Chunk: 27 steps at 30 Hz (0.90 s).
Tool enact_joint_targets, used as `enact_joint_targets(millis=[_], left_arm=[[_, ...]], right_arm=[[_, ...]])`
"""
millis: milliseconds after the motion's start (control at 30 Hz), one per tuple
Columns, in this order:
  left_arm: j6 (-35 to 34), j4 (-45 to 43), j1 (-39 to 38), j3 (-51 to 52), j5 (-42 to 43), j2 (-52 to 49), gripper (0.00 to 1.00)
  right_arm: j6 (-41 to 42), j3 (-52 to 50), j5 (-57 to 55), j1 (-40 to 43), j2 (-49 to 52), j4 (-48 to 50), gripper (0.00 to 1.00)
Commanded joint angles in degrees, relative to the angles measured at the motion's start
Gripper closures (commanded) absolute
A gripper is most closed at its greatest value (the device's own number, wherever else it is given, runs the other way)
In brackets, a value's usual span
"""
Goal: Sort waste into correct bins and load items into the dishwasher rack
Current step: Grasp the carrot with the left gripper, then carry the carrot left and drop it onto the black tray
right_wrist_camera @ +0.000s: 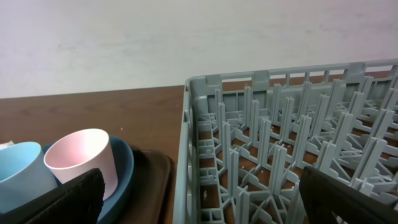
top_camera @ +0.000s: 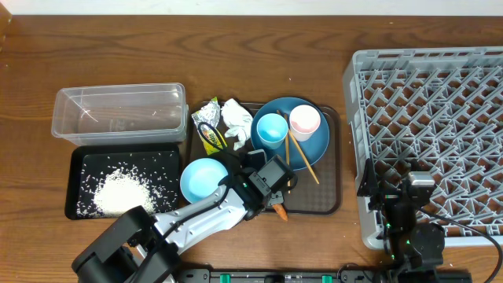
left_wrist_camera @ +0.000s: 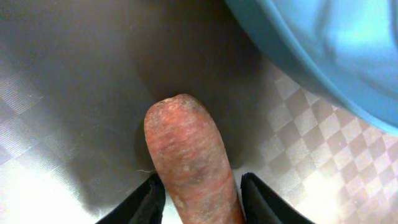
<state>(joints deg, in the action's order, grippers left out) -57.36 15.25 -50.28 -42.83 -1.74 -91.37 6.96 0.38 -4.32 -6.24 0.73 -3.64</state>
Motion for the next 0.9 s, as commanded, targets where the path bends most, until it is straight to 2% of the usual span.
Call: enact_joint_targets(millis=[0,167,567,733,867], left_arm=[[-0.42,1.16,0.11,0.50,-1.29,-0.46,0.66],[-0.39,1.18,0.11,0.33,-1.31,0.04,0.74],[1.14,3.34,0.83,-0.44,-2.67,12.57,0.74],[1.11,9.31,4.50,-0.44,-6.60,19.26,0.74],[1.09,14.14,10.47,-0.44,-7.98,23.63,0.74]], right_arm=[[-0.20,-0.09,0.04,-0.07,-0.09,-0.22,0.01],[-0.20,-0.09,0.04,-0.07,-0.09,-0.22,0.01],[-0.20,-0.09,0.04,-0.07,-0.09,-0.24,0.01],[-0.20,-0.09,0.04,-0.07,-0.09,-0.22,0.01],[-0.20,-0.09,0.04,-0.07,-0.09,-0.22,0.01]])
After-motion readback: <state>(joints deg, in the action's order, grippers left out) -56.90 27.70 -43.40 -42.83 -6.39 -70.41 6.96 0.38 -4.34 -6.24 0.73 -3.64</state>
